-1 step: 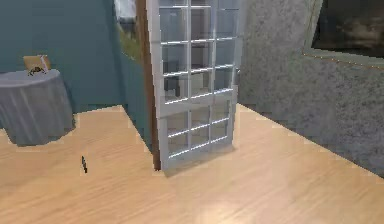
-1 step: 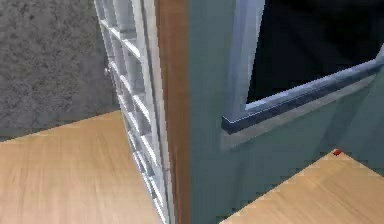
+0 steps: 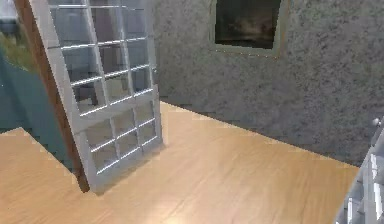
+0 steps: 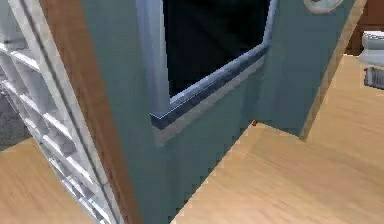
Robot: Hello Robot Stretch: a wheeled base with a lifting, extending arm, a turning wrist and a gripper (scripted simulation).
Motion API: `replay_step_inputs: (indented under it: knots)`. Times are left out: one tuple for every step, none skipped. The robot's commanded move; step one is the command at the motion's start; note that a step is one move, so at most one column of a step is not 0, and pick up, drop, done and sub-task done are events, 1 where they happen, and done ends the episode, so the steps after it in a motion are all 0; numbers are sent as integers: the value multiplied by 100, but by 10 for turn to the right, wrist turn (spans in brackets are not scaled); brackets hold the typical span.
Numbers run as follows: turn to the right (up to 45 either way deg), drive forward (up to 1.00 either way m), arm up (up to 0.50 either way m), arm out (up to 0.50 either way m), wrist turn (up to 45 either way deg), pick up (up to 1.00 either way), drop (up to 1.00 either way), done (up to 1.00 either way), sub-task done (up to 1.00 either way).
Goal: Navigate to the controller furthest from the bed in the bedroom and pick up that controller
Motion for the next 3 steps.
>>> replay_step_inputs:
  knots:
    - [0,100,0,0,0,0,0,0,0]
    - [0,95,0,0,0,0,0,0,0]
    - [-210,0,0,0,0,0,0,0,0]
